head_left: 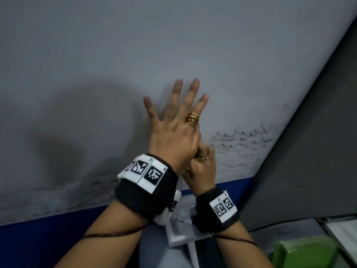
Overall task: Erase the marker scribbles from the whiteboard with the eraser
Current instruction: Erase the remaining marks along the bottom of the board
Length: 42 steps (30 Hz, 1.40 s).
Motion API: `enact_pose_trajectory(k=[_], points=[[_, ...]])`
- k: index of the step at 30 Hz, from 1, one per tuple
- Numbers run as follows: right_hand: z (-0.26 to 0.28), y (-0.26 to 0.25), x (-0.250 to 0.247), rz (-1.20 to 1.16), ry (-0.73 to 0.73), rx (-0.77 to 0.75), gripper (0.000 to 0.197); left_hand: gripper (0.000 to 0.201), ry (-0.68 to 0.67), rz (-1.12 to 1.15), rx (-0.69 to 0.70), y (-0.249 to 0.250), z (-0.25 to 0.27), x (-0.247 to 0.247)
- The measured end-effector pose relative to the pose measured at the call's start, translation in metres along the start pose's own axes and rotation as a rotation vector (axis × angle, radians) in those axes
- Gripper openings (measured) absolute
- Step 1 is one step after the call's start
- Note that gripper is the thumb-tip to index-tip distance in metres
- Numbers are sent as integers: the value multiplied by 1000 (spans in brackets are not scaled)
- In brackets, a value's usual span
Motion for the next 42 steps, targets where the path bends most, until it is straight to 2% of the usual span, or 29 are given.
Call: enact_pose_trajectory(k=[2, 5, 6, 8, 10, 13, 15, 16, 17, 20, 22, 24, 27, 30, 33, 36, 39, 42], points=[[8, 26, -12, 60, 45, 38, 36, 76, -61, -38, 8, 0, -11, 6], [24, 86, -32, 35, 146, 346, 67, 95, -27, -83, -9, -6, -10, 14], [29, 102, -35, 15, 188, 435, 71, 99, -18, -86, -14, -6, -9, 18], [35, 111, -34, -21, 220, 521, 70, 102, -10, -58, -17, -3, -9, 23], [28, 93, -28, -74, 187, 510, 68, 101, -2, -20, -27, 0, -11, 26], [15, 51, -21, -4, 132, 282, 61, 91, 3, -2, -23, -3, -9, 28], [10, 50, -22, 54, 132, 153, 61, 88, 2, -2, -6, -7, -9, 27], [9, 59, -25, 77, 131, 140, 63, 87, 2, -1, -5, -9, -9, 26], [12, 75, -30, 83, 141, 188, 64, 84, 3, 0, -7, -8, -9, 26], [27, 144, -51, -47, 259, 544, 69, 73, 10, 5, -26, -6, -9, 26], [33, 169, -64, -60, 293, 652, 68, 66, 21, 25, -36, -4, -9, 27], [29, 162, -64, -80, 307, 651, 64, 64, 25, 49, -49, 0, -10, 29], [15, 117, -47, -188, 249, 555, 69, 63, 18, 78, -77, 4, -11, 31], [7, 106, -50, -53, 197, 448, 66, 67, 29, 83, -77, 4, -12, 33], [-4, 146, -85, 39, 228, 464, 69, 77, 37, 101, -79, 3, -12, 34], [-9, 179, -113, 74, 254, 542, 69, 79, 49, 117, -116, 9, -12, 34], [23, 174, -96, 83, 158, 557, 69, 81, 74, 139, -173, 19, -15, 36], [67, 152, -70, -42, 52, 613, 69, 82, 89, 170, -234, 34, -19, 39]])
Point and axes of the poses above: each hand's wrist, its own z-axis away from the middle knuckle, its own x-axis out of the palm, y = z × x, the point moved 4 cm from there along -z, towards the middle knuckle, and after that the axes turned 8 degrees about -y, right-handed, at the moved point
